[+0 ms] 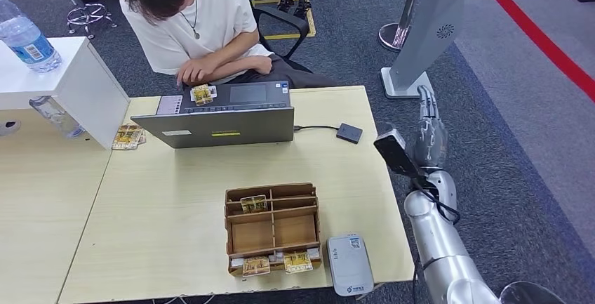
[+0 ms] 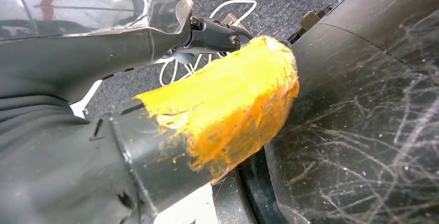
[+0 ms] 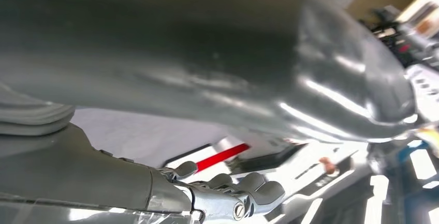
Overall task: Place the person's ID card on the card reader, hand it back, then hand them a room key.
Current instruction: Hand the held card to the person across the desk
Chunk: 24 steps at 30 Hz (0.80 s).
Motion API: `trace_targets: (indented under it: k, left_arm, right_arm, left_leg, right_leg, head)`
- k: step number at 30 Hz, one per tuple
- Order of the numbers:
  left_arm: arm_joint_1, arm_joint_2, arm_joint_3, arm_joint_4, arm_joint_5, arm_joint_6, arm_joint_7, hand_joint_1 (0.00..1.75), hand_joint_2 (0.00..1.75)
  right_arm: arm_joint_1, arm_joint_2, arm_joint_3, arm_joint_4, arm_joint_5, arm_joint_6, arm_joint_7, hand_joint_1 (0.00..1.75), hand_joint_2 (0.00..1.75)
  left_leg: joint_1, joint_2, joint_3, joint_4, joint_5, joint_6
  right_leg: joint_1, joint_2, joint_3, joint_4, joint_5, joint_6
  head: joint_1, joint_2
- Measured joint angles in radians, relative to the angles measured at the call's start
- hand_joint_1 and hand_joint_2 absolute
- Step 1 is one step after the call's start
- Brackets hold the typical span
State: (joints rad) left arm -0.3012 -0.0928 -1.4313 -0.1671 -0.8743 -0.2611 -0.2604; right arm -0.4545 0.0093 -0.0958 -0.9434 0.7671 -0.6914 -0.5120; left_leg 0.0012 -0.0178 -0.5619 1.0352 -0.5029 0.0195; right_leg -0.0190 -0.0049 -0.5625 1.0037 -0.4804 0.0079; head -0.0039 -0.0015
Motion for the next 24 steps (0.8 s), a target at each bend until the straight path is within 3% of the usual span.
trace_targets:
  k: [12, 24]
  left_arm:
    - [-0.002, -0.007, 0.0, 0.0, -0.031, 0.028, 0.0, 0.0, 0.0]
    - [-0.003, -0.009, 0.0, 0.0, -0.046, 0.031, 0.0, 0.0, 0.0]
  right_arm:
    - [-0.022, -0.062, -0.355, 0.229, 0.155, 0.0, 0.002, 0.0, 0.0]
    - [-0.003, -0.138, -0.633, 0.416, 0.303, -0.001, 0.114, 0.0, 0.0]
  left_leg:
    - [0.0, -0.007, -0.003, 0.001, 0.001, 0.001]
    - [0.0, -0.007, -0.003, 0.001, 0.001, 0.001]
  right_leg:
    - [0.0, -0.006, 0.0, 0.0, 0.0, 0.0]
    - [0.0, -0.007, -0.001, -0.001, 0.0, 0.001]
  head:
    - [0.0, 0.0]
    - [0.0, 0.0]
